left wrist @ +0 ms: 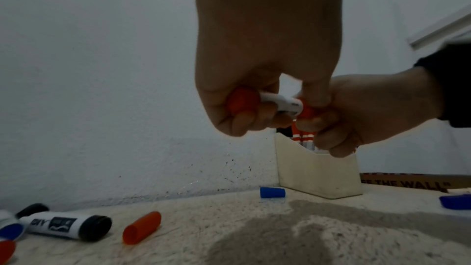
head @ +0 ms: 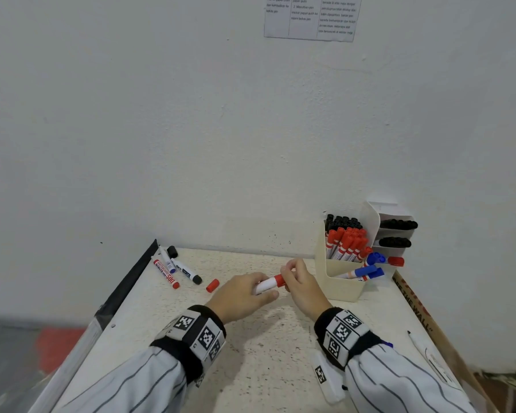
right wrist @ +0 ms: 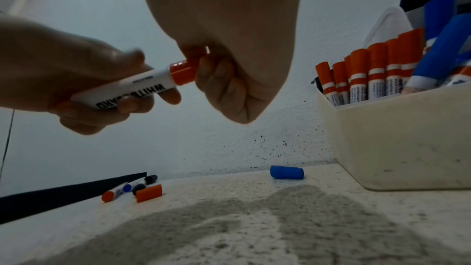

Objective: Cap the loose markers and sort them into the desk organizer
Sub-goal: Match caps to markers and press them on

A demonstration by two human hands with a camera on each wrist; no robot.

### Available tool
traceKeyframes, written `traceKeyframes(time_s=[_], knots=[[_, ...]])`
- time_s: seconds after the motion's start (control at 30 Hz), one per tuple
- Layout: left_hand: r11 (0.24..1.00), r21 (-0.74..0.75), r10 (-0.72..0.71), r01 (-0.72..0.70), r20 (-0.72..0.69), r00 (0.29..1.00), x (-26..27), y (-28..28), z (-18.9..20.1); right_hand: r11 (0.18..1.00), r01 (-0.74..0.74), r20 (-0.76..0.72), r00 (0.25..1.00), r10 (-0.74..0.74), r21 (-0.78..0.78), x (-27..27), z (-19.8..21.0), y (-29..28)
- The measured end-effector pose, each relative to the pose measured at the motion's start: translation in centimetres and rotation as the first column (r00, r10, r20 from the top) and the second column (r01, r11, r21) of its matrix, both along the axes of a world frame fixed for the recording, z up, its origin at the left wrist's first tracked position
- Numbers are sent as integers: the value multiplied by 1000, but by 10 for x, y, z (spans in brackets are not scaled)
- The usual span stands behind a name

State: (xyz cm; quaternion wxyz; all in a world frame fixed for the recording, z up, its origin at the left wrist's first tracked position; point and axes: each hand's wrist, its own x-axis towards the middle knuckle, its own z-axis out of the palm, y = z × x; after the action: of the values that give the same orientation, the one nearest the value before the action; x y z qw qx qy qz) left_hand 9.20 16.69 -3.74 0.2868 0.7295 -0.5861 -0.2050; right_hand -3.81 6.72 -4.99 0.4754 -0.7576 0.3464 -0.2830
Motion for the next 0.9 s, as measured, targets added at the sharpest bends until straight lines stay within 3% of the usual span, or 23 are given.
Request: traceKeyframes(time_s=[0.07, 0.1, 0.27, 0.37, 0.47, 0.6, 0.67, 0.77, 0.8, 0.83, 0.9], knots=[[999, -36, 24, -16, 229, 973, -2, 2, 3, 1000, -22, -35, 999, 23, 20, 0, 1, 2], [997, -73, 44, -25, 267, 963, -4, 3, 4, 1000, -12, -25, 1000, 13, 25, 0, 0, 3], [968, -244, 94, -52, 162, 982, -11, 8, 4, 998, 56, 56, 997, -57, 25, -5, 4, 9], [963, -260, 141, -71, 265, 954, -16, 10, 1, 999, 40, 57, 998, -40, 1, -7, 9, 14], [959, -258, 191, -121, 267, 945, -27, 13, 4, 998, 67, 73, 995, -66, -21, -7, 11, 18], [979, -186, 141, -82, 332, 933, -35, 15, 4, 997, 73, 55, 996, -73, -1, -6, 12, 20], [992, -102, 90, -68, 230, 969, -35, 15, 6, 1000, 14, 51, 999, -15, 21, -10, 11, 21], [999, 31, 34, -30, -164, 986, -37, 18, 17, 998, -57, 134, 989, 57, -4, -17, 9, 25], [999, 39, 26, -18, -211, 977, -38, 19, 20, 998, -58, 149, 987, 59, -14, -19, 8, 27], [1000, 24, 13, -10, -160, 987, -40, 20, 22, 999, -54, 163, 985, 54, -5, -19, 7, 27], [999, -26, 29, -26, 137, 990, -41, 21, 20, 996, -49, 188, 982, 33, 78, -20, 7, 27]])
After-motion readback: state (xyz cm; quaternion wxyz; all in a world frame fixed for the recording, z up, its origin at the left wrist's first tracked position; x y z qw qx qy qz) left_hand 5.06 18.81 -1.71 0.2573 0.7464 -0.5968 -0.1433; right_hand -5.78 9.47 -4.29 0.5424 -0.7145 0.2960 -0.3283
